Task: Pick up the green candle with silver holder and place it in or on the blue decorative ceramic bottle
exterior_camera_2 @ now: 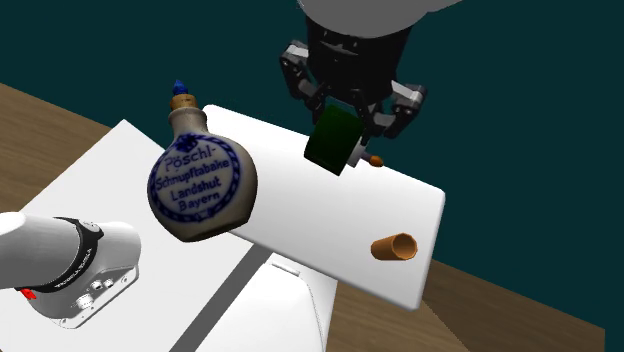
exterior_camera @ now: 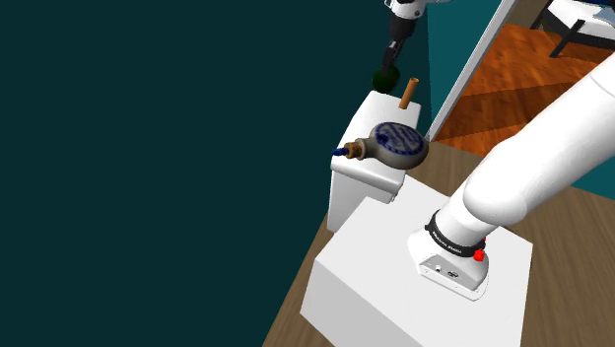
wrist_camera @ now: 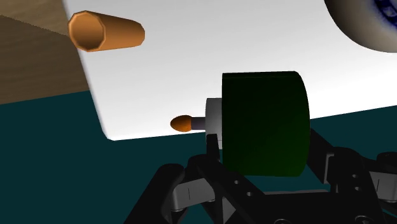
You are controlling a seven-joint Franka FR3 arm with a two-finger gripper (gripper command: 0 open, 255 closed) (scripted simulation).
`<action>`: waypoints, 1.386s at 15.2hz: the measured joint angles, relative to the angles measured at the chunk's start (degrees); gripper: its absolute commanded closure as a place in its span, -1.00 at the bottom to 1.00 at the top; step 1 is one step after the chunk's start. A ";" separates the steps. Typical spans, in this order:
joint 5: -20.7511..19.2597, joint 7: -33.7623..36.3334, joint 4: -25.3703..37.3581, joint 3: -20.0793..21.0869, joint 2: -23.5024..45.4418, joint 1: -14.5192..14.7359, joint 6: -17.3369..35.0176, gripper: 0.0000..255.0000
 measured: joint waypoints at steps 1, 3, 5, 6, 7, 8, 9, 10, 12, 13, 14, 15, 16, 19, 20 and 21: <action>-0.05 0.10 0.47 0.09 -0.17 0.04 -0.63 1.00; -0.08 -0.06 1.99 0.09 -0.41 0.01 -2.37 1.00; -0.07 0.04 3.39 0.24 -0.56 0.09 -3.90 1.00; -0.10 0.13 4.02 0.34 -0.71 0.14 -4.67 1.00; -0.18 0.26 4.56 0.46 -0.98 0.18 -5.47 1.00; -0.23 0.21 5.05 0.48 -1.15 0.16 -6.12 1.00; -0.32 0.33 5.64 0.59 -1.43 0.19 -6.97 1.00; -0.32 0.21 6.28 0.57 -1.48 0.17 -7.65 1.00; -0.22 0.18 8.04 0.66 -1.42 0.24 -9.37 1.00; -0.24 0.19 8.71 0.72 -1.52 0.26 -10.12 1.00; -0.20 0.11 9.57 0.73 -1.49 0.28 -10.94 1.00; -0.20 0.12 10.34 0.78 -1.54 0.31 -11.76 1.00; -0.20 0.05 11.02 0.79 -1.58 0.30 -12.48 1.00; -0.16 0.05 13.10 0.93 -1.63 0.38 -14.61 1.00; -0.14 -0.01 13.74 0.94 -1.62 0.39 -15.24 1.00; -0.13 -0.02 14.35 0.97 -1.64 0.40 -15.87 1.00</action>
